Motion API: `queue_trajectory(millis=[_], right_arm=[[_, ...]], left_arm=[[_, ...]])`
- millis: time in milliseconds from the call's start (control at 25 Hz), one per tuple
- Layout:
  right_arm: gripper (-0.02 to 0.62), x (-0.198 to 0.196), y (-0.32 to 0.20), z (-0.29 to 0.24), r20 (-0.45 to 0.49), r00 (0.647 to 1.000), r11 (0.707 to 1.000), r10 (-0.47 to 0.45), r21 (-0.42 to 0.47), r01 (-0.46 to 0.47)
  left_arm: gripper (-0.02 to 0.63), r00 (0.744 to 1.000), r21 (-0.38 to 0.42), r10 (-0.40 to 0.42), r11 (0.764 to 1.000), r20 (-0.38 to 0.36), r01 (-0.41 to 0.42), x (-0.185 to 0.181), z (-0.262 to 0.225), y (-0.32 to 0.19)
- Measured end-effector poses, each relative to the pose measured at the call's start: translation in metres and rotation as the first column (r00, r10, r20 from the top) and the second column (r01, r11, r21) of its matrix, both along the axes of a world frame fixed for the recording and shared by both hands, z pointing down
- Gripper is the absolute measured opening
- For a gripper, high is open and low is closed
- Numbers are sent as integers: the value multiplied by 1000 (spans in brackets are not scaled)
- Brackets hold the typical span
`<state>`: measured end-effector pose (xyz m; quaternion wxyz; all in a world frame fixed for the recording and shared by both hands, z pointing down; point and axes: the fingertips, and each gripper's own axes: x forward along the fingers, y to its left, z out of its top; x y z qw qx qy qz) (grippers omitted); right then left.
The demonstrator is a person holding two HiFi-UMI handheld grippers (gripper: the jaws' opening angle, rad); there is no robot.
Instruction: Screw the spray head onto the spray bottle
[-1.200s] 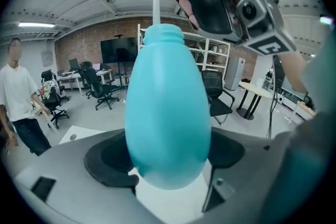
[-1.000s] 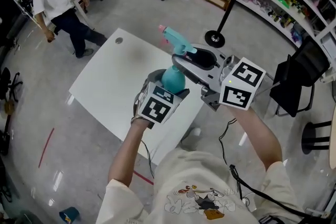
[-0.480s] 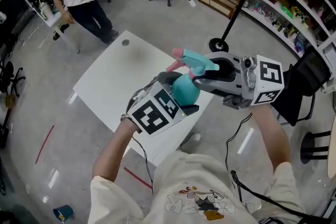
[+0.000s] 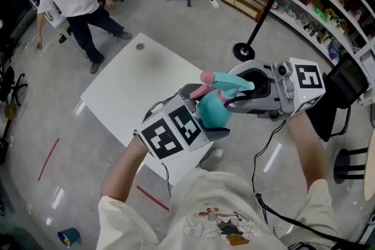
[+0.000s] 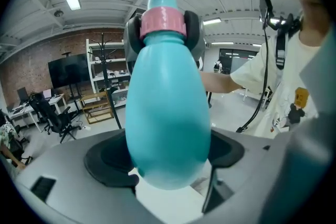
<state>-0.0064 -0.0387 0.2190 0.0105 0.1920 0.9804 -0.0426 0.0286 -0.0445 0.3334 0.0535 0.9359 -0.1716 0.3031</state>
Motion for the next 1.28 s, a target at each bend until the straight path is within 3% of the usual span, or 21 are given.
queue_trajectory(millis=[200, 440, 560, 720, 880, 1000, 1080, 1280], right_arm=[[133, 0, -2, -10, -47, 999, 997, 29, 70, -25], [133, -9, -21, -9, -50, 979, 976, 199, 101, -194], [133, -11, -29, -11, -20, 951, 949, 307, 84, -305], [133, -15, -38, -8, 3, 894, 890, 448, 89, -446], [133, -18, -49, 2, -10, 851, 848, 525, 93, -522], [133, -19, -53, 13, -25, 830, 829, 557, 85, -553], [135, -18, -51, 17, -37, 836, 836, 547, 77, -544], [169, -6, -46, 9, -74, 892, 895, 447, 55, -444]], left_arm=[[413, 998, 49, -65, 997, 24, 64, -1, -11, -11], [413, 979, 90, -203, 975, 15, 201, -13, -9, -33], [413, 959, 108, -284, 953, -3, 283, -15, -12, -43], [413, 927, 116, -373, 920, -25, 373, -17, -8, -56], [413, 892, 93, -451, 887, -37, 453, -20, 1, -66], [413, 888, 79, -458, 885, -31, 459, -22, 13, -67], [413, 899, 79, -437, 896, -24, 437, -20, 15, -65], [413, 930, 101, -368, 925, 7, 365, -14, 15, -60]])
